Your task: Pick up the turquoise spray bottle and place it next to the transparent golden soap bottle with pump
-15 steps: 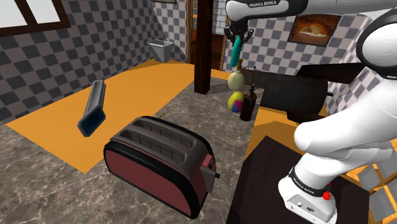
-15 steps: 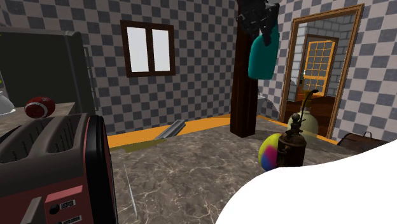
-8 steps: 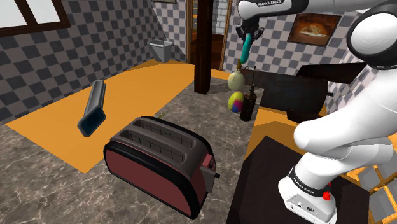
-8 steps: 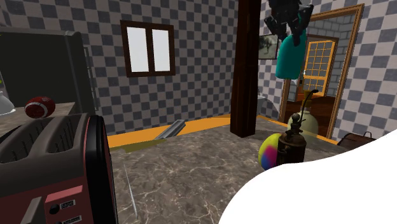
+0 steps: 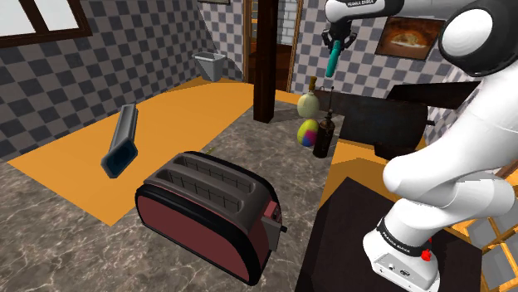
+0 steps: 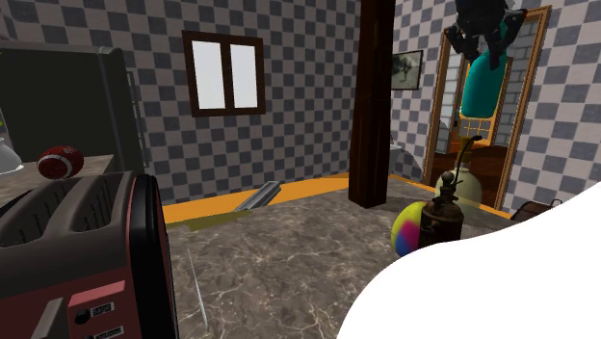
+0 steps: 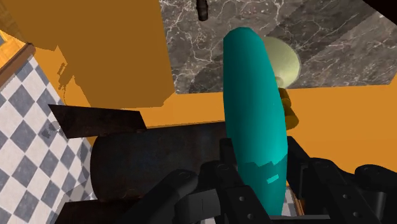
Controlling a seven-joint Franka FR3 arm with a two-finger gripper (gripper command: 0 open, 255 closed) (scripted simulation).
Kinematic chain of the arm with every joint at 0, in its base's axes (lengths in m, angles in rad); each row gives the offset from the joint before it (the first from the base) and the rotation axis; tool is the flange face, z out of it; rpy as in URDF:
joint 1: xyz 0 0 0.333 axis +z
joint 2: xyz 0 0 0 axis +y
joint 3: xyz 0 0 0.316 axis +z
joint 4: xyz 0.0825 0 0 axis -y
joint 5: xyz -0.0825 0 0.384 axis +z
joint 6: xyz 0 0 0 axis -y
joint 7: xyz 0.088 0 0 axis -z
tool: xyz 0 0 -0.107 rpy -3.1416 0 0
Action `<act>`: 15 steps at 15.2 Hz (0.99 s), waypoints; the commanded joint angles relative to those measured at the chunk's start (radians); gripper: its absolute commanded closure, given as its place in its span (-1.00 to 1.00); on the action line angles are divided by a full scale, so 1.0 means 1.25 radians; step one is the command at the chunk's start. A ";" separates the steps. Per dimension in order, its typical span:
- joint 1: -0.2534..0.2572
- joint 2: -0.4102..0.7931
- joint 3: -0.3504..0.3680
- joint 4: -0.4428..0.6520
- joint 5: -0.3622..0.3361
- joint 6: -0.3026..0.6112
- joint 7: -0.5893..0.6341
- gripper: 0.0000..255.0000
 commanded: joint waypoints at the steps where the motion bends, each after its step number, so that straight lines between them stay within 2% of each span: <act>1: -0.012 0.035 -0.012 0.030 -0.011 0.007 -0.024 1.00; 9: -0.033 0.214 -0.049 0.231 -0.066 -0.015 -0.107 1.00; 13: -0.026 0.325 -0.067 0.378 -0.094 -0.050 -0.155 1.00; 15: -0.013 0.400 -0.079 0.487 -0.110 -0.081 -0.186 1.00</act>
